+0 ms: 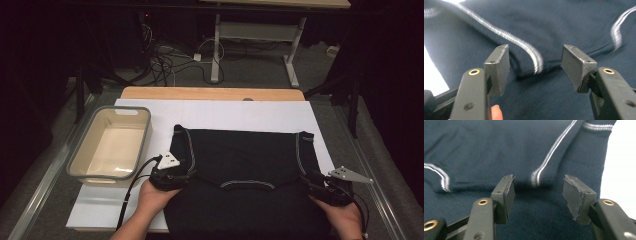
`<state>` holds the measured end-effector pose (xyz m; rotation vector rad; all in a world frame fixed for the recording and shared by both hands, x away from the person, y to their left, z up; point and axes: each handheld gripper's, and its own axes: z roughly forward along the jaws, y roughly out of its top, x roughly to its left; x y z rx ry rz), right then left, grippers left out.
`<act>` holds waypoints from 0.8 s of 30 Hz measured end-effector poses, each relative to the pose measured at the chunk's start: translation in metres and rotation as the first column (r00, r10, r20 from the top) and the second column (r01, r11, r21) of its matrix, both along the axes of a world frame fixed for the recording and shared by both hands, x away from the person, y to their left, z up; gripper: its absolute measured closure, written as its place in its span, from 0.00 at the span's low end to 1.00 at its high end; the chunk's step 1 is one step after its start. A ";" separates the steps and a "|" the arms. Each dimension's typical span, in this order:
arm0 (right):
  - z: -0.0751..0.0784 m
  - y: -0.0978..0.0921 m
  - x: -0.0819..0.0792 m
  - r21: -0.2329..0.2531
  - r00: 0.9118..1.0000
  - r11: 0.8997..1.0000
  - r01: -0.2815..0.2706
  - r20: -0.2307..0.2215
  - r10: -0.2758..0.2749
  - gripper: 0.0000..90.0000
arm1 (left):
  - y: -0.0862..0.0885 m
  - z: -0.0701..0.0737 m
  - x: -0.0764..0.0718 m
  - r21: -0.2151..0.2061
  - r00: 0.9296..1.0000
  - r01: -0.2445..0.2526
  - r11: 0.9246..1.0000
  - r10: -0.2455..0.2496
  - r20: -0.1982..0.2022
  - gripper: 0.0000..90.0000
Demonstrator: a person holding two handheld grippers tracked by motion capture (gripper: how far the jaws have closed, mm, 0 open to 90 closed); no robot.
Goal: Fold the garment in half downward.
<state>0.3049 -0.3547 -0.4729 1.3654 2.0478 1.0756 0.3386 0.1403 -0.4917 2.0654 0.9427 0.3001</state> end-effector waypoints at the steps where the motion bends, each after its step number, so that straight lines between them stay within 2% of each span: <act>1: -0.001 0.001 0.001 -0.011 1.000 1.000 -0.002 -0.007 0.002 0.49 | 0.001 0.000 0.001 -0.004 1.000 0.000 1.000 0.000 -0.007 0.43; 3: 0.000 0.004 0.001 -0.032 1.000 0.999 -0.008 0.006 0.008 0.49 | 0.001 0.000 0.001 -0.009 1.000 -0.003 1.000 0.003 -0.005 0.43; 5: 0.002 0.006 0.003 -0.045 1.000 0.999 -0.014 0.012 0.015 0.49 | 0.000 -0.001 0.002 -0.007 1.000 0.002 1.000 -0.002 -0.022 0.43; 8: 0.002 0.008 0.008 -0.028 1.000 1.000 -0.013 0.018 0.014 0.49 | -0.001 -0.002 0.002 0.005 1.000 -0.001 1.000 0.001 -0.024 0.43; 11: -0.002 0.008 0.013 -0.027 0.999 1.000 -0.015 -0.030 0.014 0.51 | -0.003 -0.002 0.004 0.025 0.999 0.016 1.000 -0.015 -0.040 0.43; 15: -0.003 0.005 0.015 0.006 0.998 1.000 -0.007 -0.063 0.008 0.57 | -0.006 -0.003 0.003 0.053 0.999 0.027 0.998 -0.025 -0.034 0.45; 18: -0.004 0.007 0.014 -0.022 0.999 1.000 -0.002 -0.054 0.001 0.60 | -0.009 -0.003 0.001 0.087 0.999 0.023 0.996 -0.021 -0.024 0.47; 21: -0.004 0.010 0.011 -0.049 1.000 0.999 0.004 -0.026 -0.005 0.63 | -0.008 -0.003 0.001 0.086 1.000 0.016 0.996 -0.014 -0.026 0.51; 24: -0.004 0.011 0.011 -0.060 1.000 0.998 -0.005 -0.027 0.003 0.68 | -0.008 -0.003 0.002 0.079 1.000 0.012 0.997 -0.010 -0.027 0.58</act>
